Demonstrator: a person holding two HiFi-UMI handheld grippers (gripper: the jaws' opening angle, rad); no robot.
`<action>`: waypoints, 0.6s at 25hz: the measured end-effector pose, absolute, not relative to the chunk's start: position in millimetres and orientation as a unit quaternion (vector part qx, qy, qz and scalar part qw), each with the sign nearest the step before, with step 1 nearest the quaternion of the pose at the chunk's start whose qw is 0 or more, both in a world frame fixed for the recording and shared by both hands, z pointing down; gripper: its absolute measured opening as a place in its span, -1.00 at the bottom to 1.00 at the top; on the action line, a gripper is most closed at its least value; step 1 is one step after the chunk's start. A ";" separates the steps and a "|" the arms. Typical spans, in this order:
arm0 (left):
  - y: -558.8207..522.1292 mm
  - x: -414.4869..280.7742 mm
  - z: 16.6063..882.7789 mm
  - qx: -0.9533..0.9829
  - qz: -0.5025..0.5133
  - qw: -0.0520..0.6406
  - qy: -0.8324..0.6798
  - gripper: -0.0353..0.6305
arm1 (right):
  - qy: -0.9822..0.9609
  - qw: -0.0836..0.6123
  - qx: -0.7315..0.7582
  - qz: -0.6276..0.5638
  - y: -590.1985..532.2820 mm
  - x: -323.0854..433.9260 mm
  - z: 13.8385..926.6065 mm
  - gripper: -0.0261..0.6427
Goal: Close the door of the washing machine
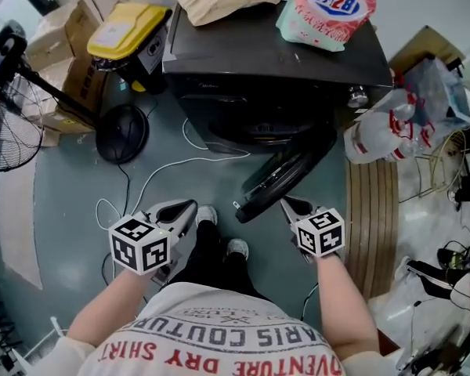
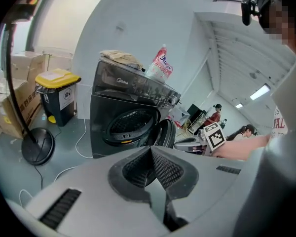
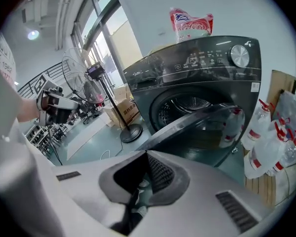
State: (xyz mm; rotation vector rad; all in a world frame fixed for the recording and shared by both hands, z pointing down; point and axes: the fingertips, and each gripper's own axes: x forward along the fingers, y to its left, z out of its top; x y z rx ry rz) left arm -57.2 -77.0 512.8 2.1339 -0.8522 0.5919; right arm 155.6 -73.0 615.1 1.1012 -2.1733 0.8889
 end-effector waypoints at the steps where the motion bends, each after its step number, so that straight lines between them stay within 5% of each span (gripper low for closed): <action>1: -77.7 -60.6 513.1 0.833 0.231 0.376 -0.334 -0.81 | -0.809 0.267 0.406 0.330 -77.9 149.8 614.5 -0.86; 15: -120.4 -92.9 520.5 0.825 0.232 0.384 -0.343 -0.81 | -0.813 0.224 0.432 0.319 -166.2 96.2 604.5 -0.86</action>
